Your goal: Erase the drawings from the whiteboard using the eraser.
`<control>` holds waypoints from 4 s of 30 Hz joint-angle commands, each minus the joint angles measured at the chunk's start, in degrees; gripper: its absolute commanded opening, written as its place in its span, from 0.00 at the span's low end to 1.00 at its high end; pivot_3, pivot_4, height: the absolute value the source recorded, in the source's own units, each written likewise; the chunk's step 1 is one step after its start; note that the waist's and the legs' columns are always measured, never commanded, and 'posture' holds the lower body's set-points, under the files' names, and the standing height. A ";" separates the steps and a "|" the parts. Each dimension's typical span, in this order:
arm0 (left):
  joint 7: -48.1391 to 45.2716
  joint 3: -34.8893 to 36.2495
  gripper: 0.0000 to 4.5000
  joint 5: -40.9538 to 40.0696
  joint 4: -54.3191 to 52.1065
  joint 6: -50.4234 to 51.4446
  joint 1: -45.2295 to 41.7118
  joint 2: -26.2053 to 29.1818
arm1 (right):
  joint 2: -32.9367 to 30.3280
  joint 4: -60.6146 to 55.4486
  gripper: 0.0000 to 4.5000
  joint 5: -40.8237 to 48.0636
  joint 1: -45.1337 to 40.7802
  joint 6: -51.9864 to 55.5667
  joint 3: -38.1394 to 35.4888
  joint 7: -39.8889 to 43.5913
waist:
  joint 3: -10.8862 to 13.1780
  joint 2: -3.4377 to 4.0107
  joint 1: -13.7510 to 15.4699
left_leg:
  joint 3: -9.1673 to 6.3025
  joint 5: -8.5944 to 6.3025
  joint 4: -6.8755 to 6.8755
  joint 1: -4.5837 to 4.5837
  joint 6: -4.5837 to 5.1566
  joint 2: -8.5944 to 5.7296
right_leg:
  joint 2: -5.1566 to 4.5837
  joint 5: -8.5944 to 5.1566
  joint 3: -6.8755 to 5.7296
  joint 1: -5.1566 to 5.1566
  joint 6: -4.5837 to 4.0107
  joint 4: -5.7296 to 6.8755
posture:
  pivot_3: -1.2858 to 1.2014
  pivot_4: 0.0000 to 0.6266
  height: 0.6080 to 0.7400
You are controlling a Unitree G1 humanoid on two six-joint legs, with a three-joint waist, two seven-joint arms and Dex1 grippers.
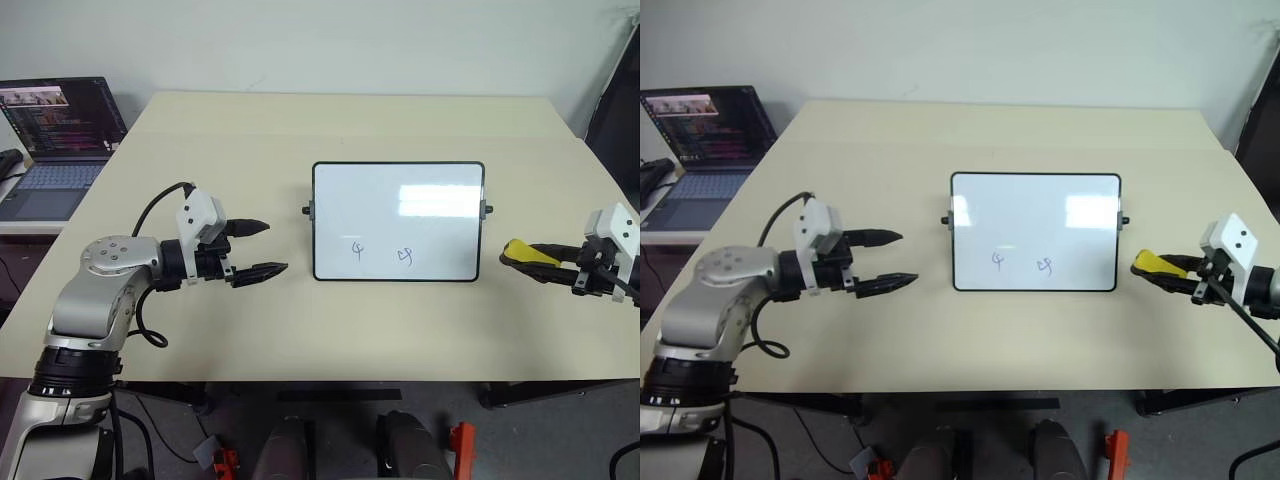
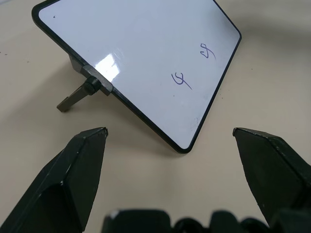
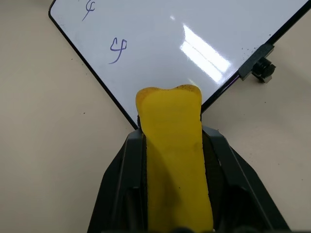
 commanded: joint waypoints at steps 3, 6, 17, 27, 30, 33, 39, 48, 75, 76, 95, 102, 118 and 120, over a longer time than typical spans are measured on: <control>-0.21 0.71 1.00 -0.38 -1.45 -0.08 -0.44 0.09 | -1.16 -1.18 0.24 1.34 -0.45 0.05 -2.01 -0.06 | 0.00 0.00 0.00 | 0.00 0.00 0.01 0.00 0.00 0.00 | 0.00 0.00 0.00 0.00 0.00 0.01 | 0.52 0.24 1.00; -0.32 0.64 1.00 -0.33 -1.19 -0.19 -0.73 0.04 | -0.95 -1.21 0.24 1.39 -0.55 0.00 -1.91 -0.16 | 0.00 0.00 0.00 | 0.00 0.00 0.02 0.00 0.00 0.00 | 0.00 0.00 0.00 0.00 0.00 0.02 | 0.52 0.24 1.00; 0.89 0.49 1.00 1.22 0.29 -1.46 -1.31 -1.51 | 0.46 -1.21 0.24 1.48 -3.51 -0.38 -1.63 -2.87 | 0.00 0.00 0.00 | 0.01 0.00 0.10 0.03 0.00 0.00 | 0.00 0.01 0.01 0.02 0.00 0.11 | 0.52 0.24 1.00; 0.48 0.71 1.00 1.20 0.12 -1.22 -1.17 -1.35 | 3.29 -0.60 0.24 3.05 -7.49 -0.98 -1.36 -5.04 | 0.00 0.00 -0.02 | 0.03 0.00 0.13 0.11 0.00 -0.01 | 0.00 0.01 0.05 0.05 0.00 0.19 | 0.52 0.24 1.00; 0.48 0.77 1.00 1.12 0.04 -1.23 -1.14 -1.38 | 3.43 -0.90 0.24 3.02 -8.08 -0.84 -0.70 -5.14 | 0.00 0.00 0.08 | 0.01 0.00 0.13 0.12 0.00 -0.01 | 0.00 0.01 0.03 0.07 0.00 0.20 | 0.52 0.24 1.00; 0.47 0.82 1.00 1.03 -0.07 -1.13 -1.09 -1.36 | 3.96 -0.92 0.24 3.54 -8.79 -0.88 -0.41 -4.79 | 0.00 0.00 0.09 | 0.01 0.00 0.13 0.12 0.00 -0.02 | -0.01 0.01 0.03 0.08 0.00 0.19 | 0.52 0.24 1.00; -0.22 -0.47 1.00 1.39 -0.65 -0.69 0.03 -1.34 | 15.58 -8.66 0.24 6.01 -14.87 0.99 6.93 -10.07 | 0.00 0.00 -0.80 | 0.08 0.00 0.11 0.29 0.00 0.03 | 0.03 0.01 0.11 0.14 -0.01 0.29 | 0.52 0.24 1.00; 1.17 -2.39 1.00 1.30 -3.41 0.82 2.64 -3.17 | 32.08 -9.33 0.24 -11.63 -20.17 -6.37 26.71 -23.55 | -0.01 -0.02 -0.56 | 0.01 0.00 0.11 0.28 -0.01 0.00 | 0.02 0.01 0.07 0.13 -0.02 0.33 | 0.52 0.24 1.00; 3.03 -1.42 1.00 0.36 -4.80 2.19 4.09 -2.99 | 35.91 10.99 0.24 -28.53 -18.53 -16.76 38.70 -21.70 | -0.08 -0.09 -0.47 | 0.01 0.01 0.11 0.45 -0.01 0.00 | 0.03 0.03 0.07 0.24 -0.05 0.41 | 0.52 0.24 1.00; 3.05 -1.43 1.00 0.39 -4.77 2.18 4.06 -2.98 | 35.80 10.52 0.24 -28.48 -18.15 -16.35 38.69 -21.37 | -0.08 -0.09 -0.47 | 0.01 0.01 0.11 0.45 -0.01 0.00 | 0.03 0.03 0.08 0.24 -0.04 0.41 | 0.52 0.24 1.00; 2.75 -2.64 1.00 1.16 -2.92 1.52 2.18 -4.13 | 36.24 18.88 0.24 -31.96 -23.60 -20.30 33.73 -34.02 | -0.19 -0.26 -0.34 | -0.07 0.20 0.16 0.62 0.08 0.02 | 0.06 0.29 0.02 0.50 -0.13 0.34 | 0.52 0.24 1.00; 2.65 -2.66 1.00 1.21 -2.86 1.67 1.82 -4.02 | 33.31 10.76 0.24 -30.50 -17.37 -15.33 38.25 -21.50 | -0.19 -0.26 -0.43 | -0.07 0.20 0.15 0.71 0.08 0.03 | 0.07 0.28 0.02 0.61 -0.13 0.30 | 0.52 0.24 1.00; 1.90 -3.37 1.00 1.95 -1.08 0.93 -0.10 -4.50 | 34.92 15.99 0.24 -33.81 -25.23 -19.78 34.02 -33.70 | -0.18 -0.26 -0.45 | -0.08 0.24 0.13 0.85 0.13 0.03 | 0.07 0.30 0.01 0.75 -0.13 0.26 | 0.52 0.24 1.00; 1.76 -3.47 1.00 2.09 -0.70 0.69 -0.37 -4.69 | 35.05 16.51 0.24 -33.79 -25.83 -20.39 33.68 -34.57 | -0.18 -0.26 -0.45 | -0.08 0.23 0.11 0.82 0.13 0.03 | 0.06 0.29 0.00 0.74 -0.13 0.22 | 0.52 0.24 1.00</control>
